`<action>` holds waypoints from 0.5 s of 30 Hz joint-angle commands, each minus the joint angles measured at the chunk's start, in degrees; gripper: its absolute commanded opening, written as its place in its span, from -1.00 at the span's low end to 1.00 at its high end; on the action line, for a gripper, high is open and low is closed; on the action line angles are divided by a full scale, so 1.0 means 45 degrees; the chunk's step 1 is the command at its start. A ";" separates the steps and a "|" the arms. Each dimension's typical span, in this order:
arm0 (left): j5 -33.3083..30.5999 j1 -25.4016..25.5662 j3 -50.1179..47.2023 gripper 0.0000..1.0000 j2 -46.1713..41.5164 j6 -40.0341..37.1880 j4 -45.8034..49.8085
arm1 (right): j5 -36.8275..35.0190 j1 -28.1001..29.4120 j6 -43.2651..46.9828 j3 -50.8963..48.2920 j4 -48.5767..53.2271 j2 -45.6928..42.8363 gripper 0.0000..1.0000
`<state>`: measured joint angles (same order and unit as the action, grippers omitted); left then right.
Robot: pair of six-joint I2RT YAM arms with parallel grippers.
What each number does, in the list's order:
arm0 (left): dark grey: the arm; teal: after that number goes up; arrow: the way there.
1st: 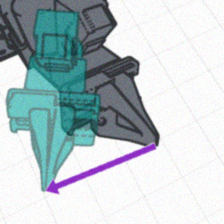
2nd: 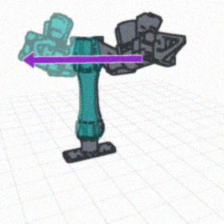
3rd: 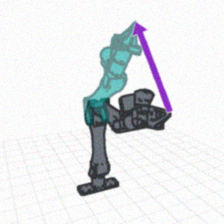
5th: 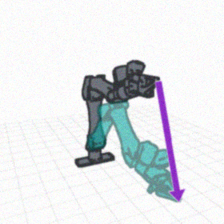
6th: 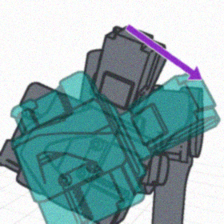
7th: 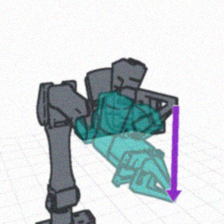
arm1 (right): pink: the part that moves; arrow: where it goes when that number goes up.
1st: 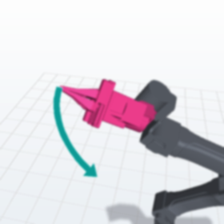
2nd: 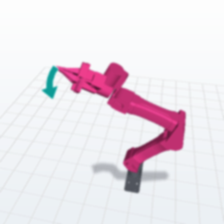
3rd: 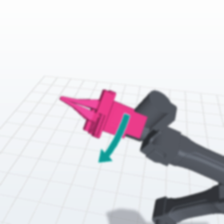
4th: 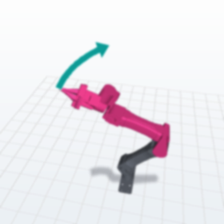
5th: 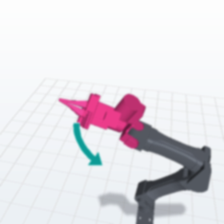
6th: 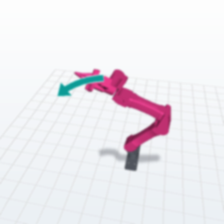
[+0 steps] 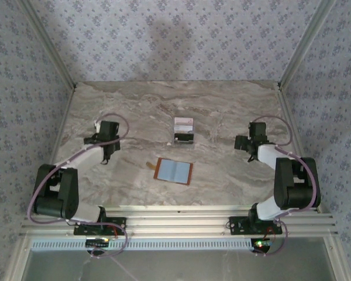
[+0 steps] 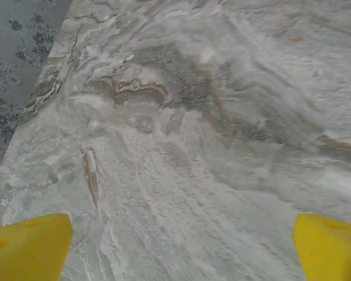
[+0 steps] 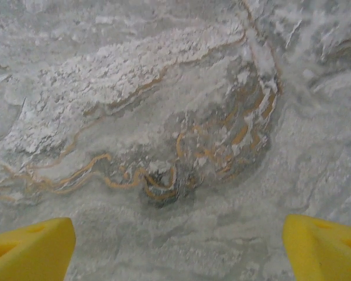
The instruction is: Take the credit cards out of the card holder
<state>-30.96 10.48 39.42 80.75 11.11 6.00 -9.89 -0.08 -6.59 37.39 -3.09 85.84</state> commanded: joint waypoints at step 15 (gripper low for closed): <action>0.6675 -0.3206 -0.4098 0.99 0.0985 -0.1406 -1.2242 | 0.2153 -0.0344 0.1931 -0.3095 -0.9060 0.0147 0.94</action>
<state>-5.13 -3.49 21.52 82.67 5.72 -41.19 -2.66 -1.37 1.21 24.97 -37.06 85.21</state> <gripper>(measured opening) 0.994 0.955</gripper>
